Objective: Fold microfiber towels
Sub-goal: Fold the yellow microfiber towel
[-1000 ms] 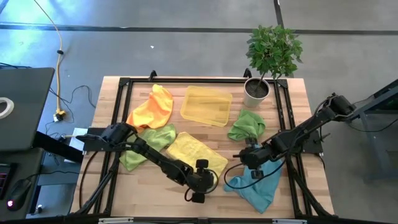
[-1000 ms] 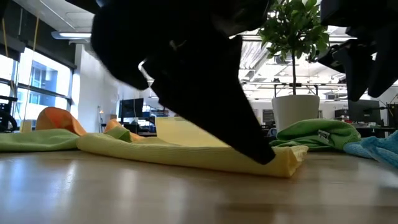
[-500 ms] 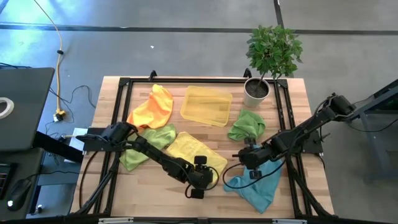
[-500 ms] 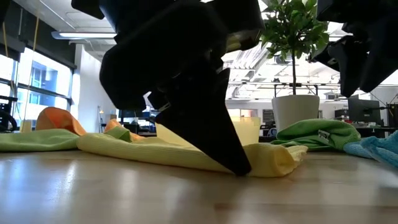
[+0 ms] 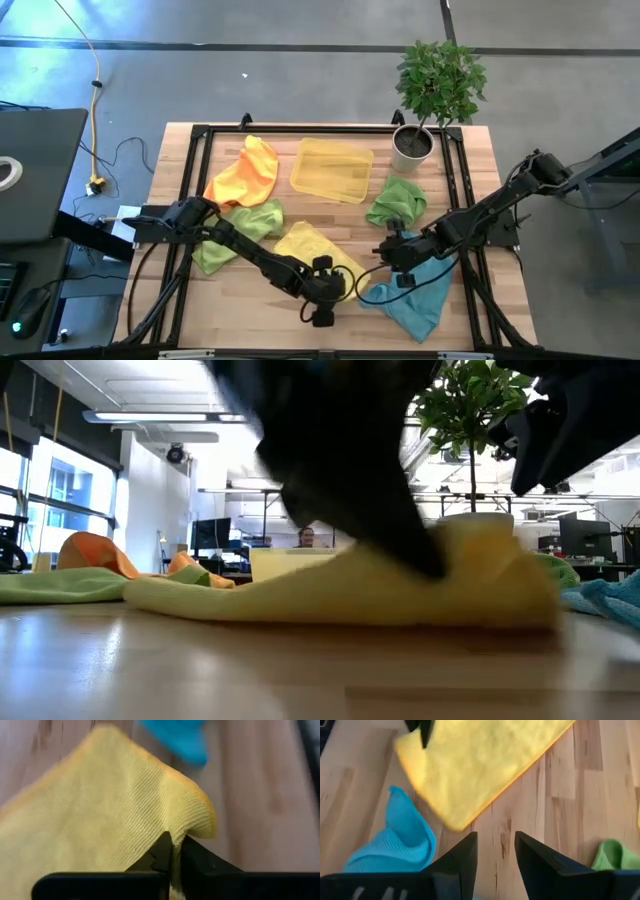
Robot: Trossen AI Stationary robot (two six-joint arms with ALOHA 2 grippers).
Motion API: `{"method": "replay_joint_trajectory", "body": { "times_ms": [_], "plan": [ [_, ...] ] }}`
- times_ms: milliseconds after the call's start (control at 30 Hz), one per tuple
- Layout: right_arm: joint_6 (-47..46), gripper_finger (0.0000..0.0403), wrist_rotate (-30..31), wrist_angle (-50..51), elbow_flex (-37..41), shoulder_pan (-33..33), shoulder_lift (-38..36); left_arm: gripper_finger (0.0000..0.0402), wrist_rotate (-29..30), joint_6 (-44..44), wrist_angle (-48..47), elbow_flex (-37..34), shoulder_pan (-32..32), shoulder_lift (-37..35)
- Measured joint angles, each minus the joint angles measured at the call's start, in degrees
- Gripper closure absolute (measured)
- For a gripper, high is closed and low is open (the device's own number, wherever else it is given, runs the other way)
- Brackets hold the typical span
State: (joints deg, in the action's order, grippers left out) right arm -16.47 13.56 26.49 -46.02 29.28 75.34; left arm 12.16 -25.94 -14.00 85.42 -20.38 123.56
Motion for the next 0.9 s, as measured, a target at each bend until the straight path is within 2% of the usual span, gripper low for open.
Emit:
{"method": "replay_joint_trajectory", "body": {
  "times_ms": [233,500,667,900],
  "plan": [
    [5.0,0.0281,-0.2,-6.0,0.0,0.0,0.8,0.0396,-0.1,-3.1,-5.9,5.9,0.7,-0.1],
    [8.0,0.0281,-2.7,-11.7,0.0,1.0,5.7,0.0399,0.5,-12.9,-16.2,8.2,2.4,-0.1],
    [7.5,0.0281,-2.7,-16.8,0.0,3.1,10.5,0.0400,0.6,-18.0,-16.7,8.2,3.0,-0.1],
    [7.5,0.0281,-2.5,-23.9,0.0,4.2,14.2,0.0400,0.4,-18.7,-16.6,8.2,2.7,-0.5]
  ]
}}
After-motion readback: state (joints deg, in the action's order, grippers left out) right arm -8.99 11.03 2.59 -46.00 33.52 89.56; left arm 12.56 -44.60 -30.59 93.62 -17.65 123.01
